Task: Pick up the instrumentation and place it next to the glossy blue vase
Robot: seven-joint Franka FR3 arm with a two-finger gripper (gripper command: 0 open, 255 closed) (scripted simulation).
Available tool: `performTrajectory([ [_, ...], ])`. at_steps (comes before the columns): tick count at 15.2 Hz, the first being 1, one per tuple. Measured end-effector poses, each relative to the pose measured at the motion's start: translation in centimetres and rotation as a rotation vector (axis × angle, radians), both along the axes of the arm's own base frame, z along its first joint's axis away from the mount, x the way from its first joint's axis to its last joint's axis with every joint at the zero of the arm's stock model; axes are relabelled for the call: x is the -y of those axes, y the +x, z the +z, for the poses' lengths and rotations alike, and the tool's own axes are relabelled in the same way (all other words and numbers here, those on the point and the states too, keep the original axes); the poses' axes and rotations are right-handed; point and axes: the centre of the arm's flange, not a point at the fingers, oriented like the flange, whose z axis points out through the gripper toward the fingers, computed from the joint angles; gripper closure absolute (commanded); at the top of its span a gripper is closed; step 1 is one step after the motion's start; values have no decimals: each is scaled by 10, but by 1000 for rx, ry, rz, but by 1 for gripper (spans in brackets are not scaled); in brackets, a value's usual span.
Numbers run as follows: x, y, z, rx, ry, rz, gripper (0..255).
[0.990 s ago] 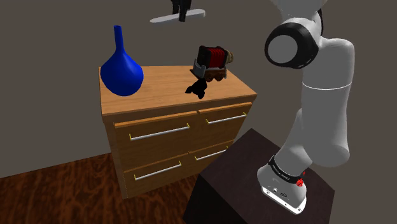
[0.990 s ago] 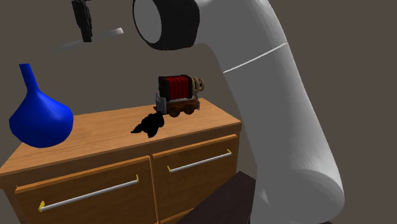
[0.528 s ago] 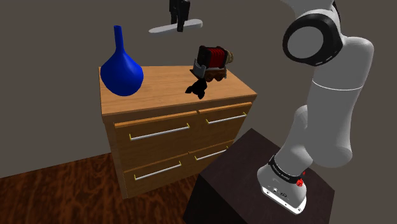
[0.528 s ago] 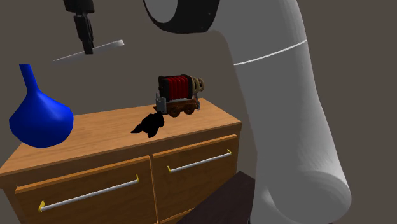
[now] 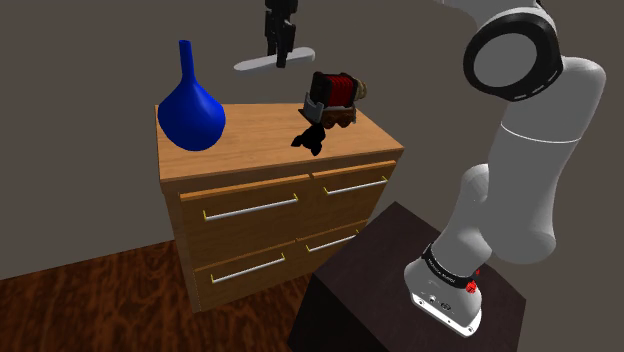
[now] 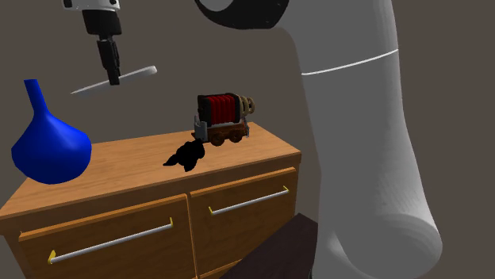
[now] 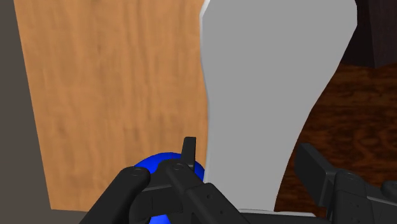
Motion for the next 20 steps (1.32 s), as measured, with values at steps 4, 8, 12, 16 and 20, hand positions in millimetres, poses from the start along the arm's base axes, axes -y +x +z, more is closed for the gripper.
performTrajectory([
  [4, 1, -2, -21, 0, 0, 0, 255],
  [8, -1, -1, -41, 0, 0, 0, 255],
  [12, 0, 0, -62, 0, 0, 0, 255],
  [16, -1, -1, -85, 0, 0, 0, 255],
  [20, -2, -1, -105, 0, 0, 0, 255],
])
